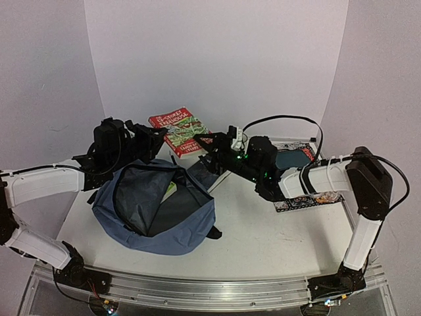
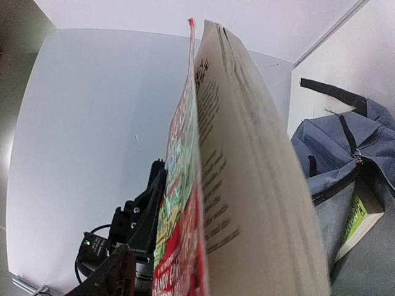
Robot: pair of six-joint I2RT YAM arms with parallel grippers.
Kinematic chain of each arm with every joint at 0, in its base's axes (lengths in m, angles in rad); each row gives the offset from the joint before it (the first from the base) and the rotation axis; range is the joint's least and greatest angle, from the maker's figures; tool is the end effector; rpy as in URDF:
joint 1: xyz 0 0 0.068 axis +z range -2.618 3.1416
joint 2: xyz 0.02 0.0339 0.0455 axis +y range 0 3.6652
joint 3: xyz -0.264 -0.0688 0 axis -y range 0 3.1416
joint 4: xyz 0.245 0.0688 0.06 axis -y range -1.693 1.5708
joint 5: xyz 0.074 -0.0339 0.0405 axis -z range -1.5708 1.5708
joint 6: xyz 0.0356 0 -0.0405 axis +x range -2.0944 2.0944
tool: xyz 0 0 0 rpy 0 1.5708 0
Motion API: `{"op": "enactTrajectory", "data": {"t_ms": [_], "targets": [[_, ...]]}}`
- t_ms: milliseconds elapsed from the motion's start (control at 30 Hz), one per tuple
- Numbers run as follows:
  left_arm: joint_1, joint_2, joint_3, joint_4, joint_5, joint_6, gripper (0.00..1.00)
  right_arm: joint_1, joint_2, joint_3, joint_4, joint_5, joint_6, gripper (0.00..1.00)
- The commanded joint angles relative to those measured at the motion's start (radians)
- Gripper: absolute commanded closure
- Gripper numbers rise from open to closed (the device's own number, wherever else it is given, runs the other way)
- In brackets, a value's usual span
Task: Pack the student bag
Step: Pass from the left arm to the right
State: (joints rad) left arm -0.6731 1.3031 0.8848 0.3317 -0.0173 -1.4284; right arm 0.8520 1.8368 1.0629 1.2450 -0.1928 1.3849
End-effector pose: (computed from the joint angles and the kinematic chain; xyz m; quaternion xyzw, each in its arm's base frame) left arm 0.2409 -0.1913 0.3139 -0.2772 0.6829 -0.5833 0.3414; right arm 0.2606 0.3083 0.2893 0.0578 0.5234 0.7853 0.3257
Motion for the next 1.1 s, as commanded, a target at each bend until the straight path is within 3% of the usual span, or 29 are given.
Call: {"op": "enactTrajectory", "data": {"t_ms": [0, 100, 233, 300, 433, 600, 700, 867, 1067], "targets": [[-0.007, -0.047, -0.014, 0.105, 0.064, -0.043, 1.00, -0.018, 0.019, 0.060, 0.162, 0.043, -0.007, 0.45], [-0.011, -0.060, -0.029, 0.110, 0.059, -0.046, 1.00, -0.024, 0.035, 0.080, 0.180, 0.038, -0.011, 0.58], [-0.011, -0.077, -0.051, 0.110, 0.057, -0.038, 1.00, -0.027, 0.044, 0.097, 0.196, 0.026, -0.024, 0.89], [-0.011, -0.091, -0.071, 0.110, 0.049, -0.015, 0.98, -0.030, 0.040, 0.094, 0.199, 0.016, -0.031, 0.99], [-0.011, -0.114, -0.125, 0.109, 0.027, 0.079, 0.80, -0.038, 0.020, 0.076, 0.203, -0.006, -0.044, 1.00], [0.005, -0.150, -0.171, 0.071, -0.020, 0.247, 0.48, -0.054, -0.021, 0.021, 0.202, -0.033, -0.058, 1.00], [0.041, -0.159, -0.136, -0.095, -0.026, 0.371, 0.34, -0.070, -0.053, -0.025, 0.195, -0.052, -0.056, 1.00], [0.087, -0.157, -0.012, -0.434, -0.087, 0.584, 0.22, -0.087, -0.091, -0.091, 0.158, -0.109, -0.067, 1.00], [0.133, -0.190, 0.049, -0.717, -0.143, 0.705, 0.05, -0.088, -0.125, -0.149, 0.087, -0.192, -0.095, 1.00]]}}
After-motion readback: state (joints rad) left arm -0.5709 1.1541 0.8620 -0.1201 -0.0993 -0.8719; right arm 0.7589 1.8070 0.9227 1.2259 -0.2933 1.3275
